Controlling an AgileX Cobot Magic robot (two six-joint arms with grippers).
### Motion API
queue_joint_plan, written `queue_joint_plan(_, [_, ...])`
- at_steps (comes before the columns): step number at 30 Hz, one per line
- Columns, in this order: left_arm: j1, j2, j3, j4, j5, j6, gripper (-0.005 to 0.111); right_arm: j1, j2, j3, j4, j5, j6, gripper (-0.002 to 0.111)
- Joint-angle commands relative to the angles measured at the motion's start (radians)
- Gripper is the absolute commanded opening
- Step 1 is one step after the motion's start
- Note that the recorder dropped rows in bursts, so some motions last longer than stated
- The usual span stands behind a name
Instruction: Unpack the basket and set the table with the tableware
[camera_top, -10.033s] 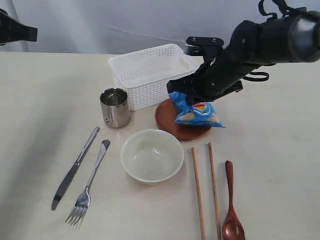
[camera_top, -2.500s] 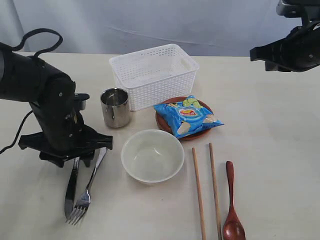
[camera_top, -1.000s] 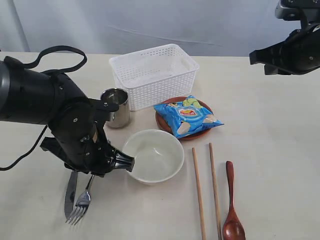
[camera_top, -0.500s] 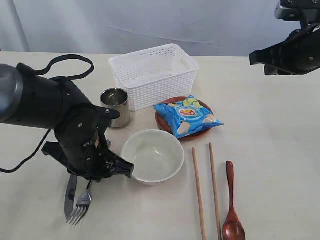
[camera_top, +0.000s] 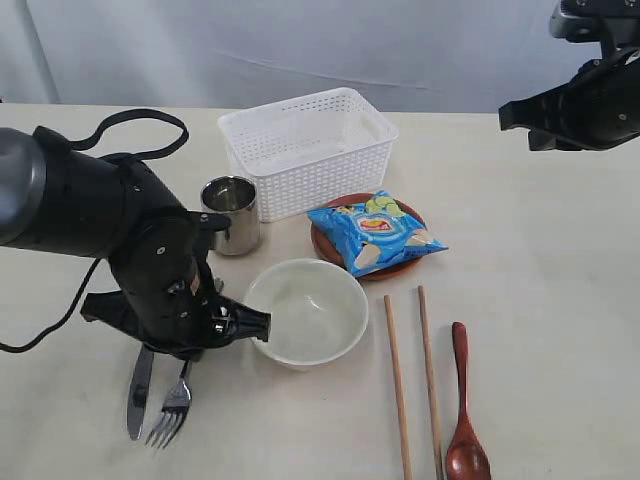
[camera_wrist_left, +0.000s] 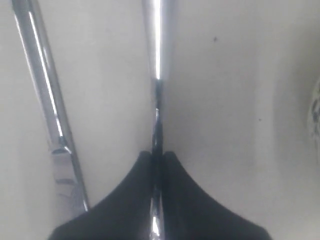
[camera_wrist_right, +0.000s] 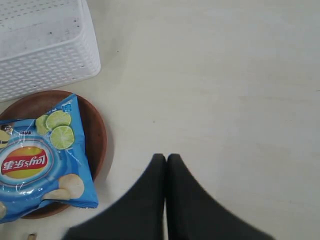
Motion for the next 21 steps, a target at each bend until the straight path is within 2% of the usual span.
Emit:
queue_joint_plan(1, [-0.005, -0.002, 0.004, 0.000, -0.050, -0.101, 0.000, 0.002, -0.008, 0.004, 0.000, 0.001, -0.011, 0.000])
queue_joint_plan(9, [-0.005, -0.002, -0.017, 0.000, -0.034, -0.207, 0.000, 0.002, -0.008, 0.004, 0.000, 0.006, -0.011, 0.000])
queue_joint_plan(17, [-0.005, 0.000, -0.017, 0.000, -0.038, -0.220, 0.001, 0.002, -0.008, 0.004, 0.000, 0.012, -0.011, 0.000])
queue_joint_plan(19, [-0.005, 0.000, -0.017, 0.000, -0.040, -0.220, 0.006, 0.002, -0.008, 0.004, 0.000, 0.015, -0.011, 0.000])
queue_joint_plan(21, [-0.005, 0.000, -0.017, 0.000, -0.040, -0.220, 0.017, 0.002, -0.008, 0.004, 0.000, 0.015, -0.011, 0.000])
